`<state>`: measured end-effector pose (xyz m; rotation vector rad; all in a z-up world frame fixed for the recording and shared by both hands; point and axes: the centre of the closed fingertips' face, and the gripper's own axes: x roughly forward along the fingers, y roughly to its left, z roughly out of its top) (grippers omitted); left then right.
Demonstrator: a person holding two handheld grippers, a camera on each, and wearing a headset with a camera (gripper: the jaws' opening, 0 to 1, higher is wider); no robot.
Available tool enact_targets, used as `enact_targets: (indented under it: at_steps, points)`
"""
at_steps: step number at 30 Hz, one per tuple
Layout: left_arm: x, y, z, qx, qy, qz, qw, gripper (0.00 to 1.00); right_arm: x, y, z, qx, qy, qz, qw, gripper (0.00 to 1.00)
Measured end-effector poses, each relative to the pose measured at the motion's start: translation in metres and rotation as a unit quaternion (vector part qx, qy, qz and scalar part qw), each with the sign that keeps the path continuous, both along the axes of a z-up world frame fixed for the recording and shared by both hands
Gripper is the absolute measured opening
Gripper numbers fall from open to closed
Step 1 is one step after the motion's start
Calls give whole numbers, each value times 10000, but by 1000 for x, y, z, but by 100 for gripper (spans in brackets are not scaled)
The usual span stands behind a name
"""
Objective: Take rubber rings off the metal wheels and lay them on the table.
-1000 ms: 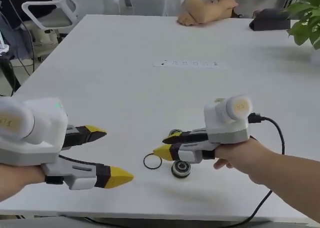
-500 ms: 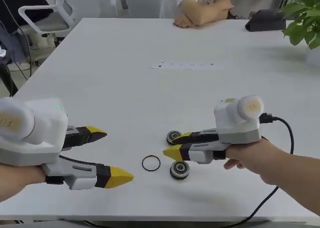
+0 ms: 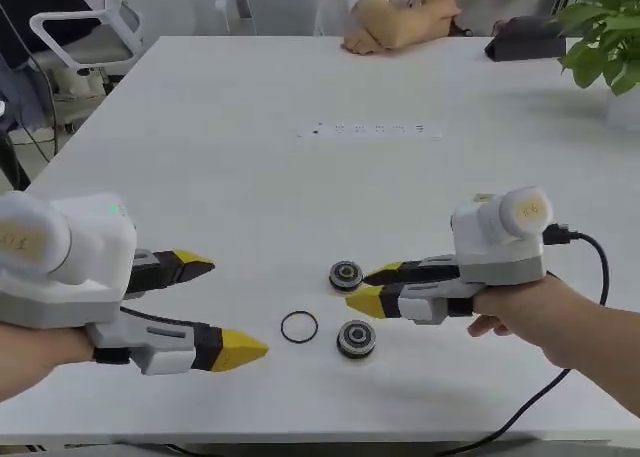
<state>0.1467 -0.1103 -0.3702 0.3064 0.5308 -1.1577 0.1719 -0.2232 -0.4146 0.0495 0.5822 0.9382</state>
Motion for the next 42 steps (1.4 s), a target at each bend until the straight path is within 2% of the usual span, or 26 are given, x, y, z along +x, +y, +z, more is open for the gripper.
enact_targets:
  at_steps: [21, 29, 42]
  points:
    - [6, -21, 2, 23, -73, -247, 9997, 68, -13, -13, -5, -69, 20, -39, 10000, 25]
    - [6, -24, 1, -28, -12, -268, 9996, 68, -15, -17, -10, -75, 74, -52, 9999, 26]
    - [8, -25, 0, 69, -35, -320, 9995, 67, -18, -19, -13, -71, 100, -22, 9999, 25]
